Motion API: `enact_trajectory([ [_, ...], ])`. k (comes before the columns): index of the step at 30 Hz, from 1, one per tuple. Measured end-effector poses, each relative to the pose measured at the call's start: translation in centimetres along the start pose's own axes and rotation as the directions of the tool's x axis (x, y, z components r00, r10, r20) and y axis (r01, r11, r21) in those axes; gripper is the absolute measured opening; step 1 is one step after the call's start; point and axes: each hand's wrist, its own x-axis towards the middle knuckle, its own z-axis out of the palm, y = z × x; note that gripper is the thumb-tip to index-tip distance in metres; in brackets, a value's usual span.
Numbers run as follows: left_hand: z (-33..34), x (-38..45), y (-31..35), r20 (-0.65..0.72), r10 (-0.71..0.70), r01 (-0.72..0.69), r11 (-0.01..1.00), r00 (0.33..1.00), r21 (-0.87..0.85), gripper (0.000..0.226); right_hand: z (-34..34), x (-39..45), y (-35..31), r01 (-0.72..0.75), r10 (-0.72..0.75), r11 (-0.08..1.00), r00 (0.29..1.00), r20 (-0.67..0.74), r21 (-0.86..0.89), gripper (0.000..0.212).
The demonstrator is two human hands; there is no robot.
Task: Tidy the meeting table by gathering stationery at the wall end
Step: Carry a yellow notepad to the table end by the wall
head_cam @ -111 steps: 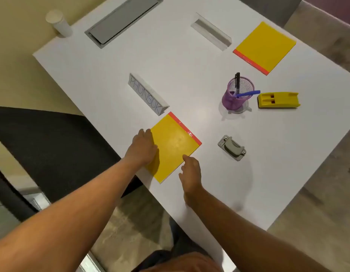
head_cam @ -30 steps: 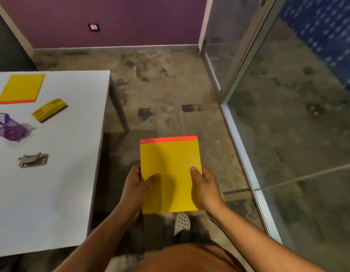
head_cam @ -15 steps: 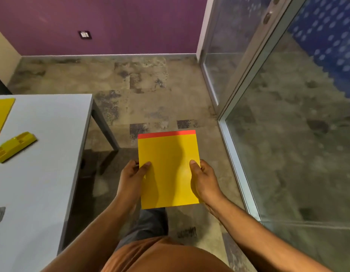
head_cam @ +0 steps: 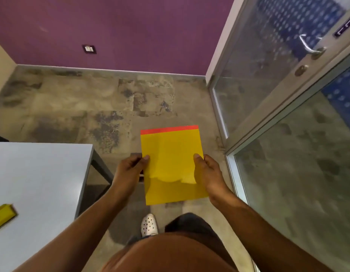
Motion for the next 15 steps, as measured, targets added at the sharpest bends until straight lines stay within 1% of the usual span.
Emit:
enact_trajectory([
  [1,-0.4,1.6,0.9,-0.005,-0.001,0.001,1.000,1.000,0.001,0.022,0.5,1.4,-1.0,-0.007,0.007,1.000,1.000,0.017,0.012,0.026],
  [3,-1.1,4.9,2.4,-0.019,-0.009,0.009,1.000,1.000,0.009,0.022,1.6,4.7,-2.6,-0.031,0.030,0.999,0.999,0.042,0.017,0.027],
  [8,-2.6,13.4,6.0,-0.083,-0.002,0.005,0.999,0.997,0.038,0.020,4.8,14.8,-6.1,-0.039,0.045,0.996,0.995,0.086,-0.077,0.020],
  [13,-4.4,22.7,9.7,-0.152,0.003,0.005,0.999,0.988,0.050,0.024,8.0,25.9,-11.1,-0.003,0.021,0.994,0.986,0.167,-0.107,0.022],
  [15,-5.1,25.9,11.4,-0.204,-0.006,0.017,0.999,0.979,0.049,0.024,9.4,30.1,-13.4,0.015,0.013,0.991,0.979,0.203,-0.136,0.022],
])
